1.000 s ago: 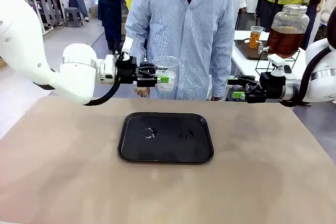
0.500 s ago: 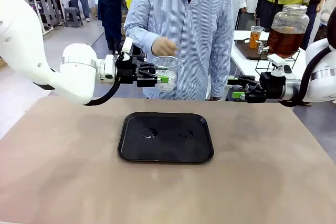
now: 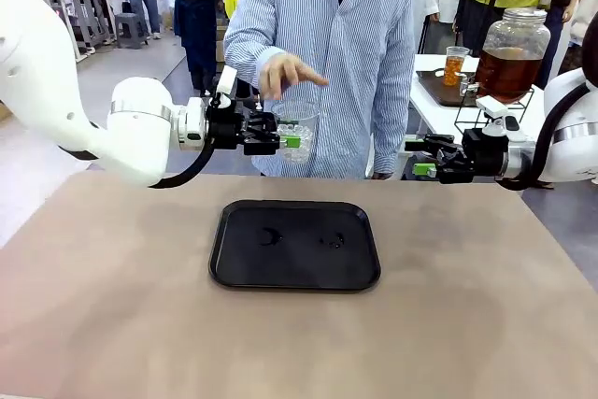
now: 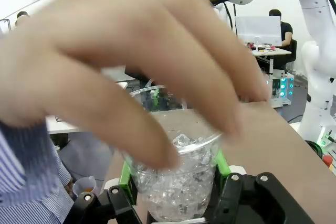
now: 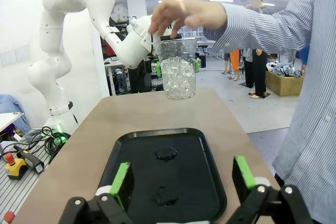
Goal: Pour the drink into the iced cup.
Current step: Open the gripper to release the iced cup you were holding.
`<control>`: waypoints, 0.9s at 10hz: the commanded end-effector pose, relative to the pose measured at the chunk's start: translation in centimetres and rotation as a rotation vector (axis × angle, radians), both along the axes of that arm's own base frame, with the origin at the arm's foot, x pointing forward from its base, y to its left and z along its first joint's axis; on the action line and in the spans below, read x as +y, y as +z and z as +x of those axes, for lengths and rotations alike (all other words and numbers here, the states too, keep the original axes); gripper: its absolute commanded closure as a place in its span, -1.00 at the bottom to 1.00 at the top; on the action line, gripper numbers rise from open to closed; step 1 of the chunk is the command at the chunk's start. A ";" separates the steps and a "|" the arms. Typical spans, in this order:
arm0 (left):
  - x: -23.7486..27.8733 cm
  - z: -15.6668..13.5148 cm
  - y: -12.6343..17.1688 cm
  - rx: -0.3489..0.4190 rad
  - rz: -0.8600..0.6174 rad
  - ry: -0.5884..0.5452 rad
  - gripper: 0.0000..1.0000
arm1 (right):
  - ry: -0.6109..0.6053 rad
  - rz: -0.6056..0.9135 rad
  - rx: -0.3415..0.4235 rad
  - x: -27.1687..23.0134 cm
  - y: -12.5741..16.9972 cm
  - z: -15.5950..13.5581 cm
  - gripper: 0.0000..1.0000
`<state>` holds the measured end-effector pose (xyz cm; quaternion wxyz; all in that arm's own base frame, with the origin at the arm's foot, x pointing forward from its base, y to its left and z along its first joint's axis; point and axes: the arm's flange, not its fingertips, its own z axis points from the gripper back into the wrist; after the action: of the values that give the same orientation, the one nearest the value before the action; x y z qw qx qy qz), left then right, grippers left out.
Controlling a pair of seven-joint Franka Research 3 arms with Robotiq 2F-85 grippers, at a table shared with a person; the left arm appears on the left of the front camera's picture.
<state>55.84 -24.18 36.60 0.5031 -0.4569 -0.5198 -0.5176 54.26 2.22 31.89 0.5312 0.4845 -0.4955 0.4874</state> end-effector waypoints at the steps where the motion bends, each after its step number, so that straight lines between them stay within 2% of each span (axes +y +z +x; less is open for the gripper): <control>1: -0.1 -0.3 0.1 -0.015 0.000 -0.005 -0.39 | 0.004 0.000 -0.001 0.0 0.3 0.1 -1.00; 9: -0.1 -0.3 0.1 -0.015 0.000 -0.005 -0.39 | 0.004 0.000 -0.001 0.0 0.3 0.1 -1.00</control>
<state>55.84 -24.18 36.61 0.5031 -0.4569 -0.5198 -0.5176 54.26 2.22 31.89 0.5312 0.4845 -0.4955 0.4874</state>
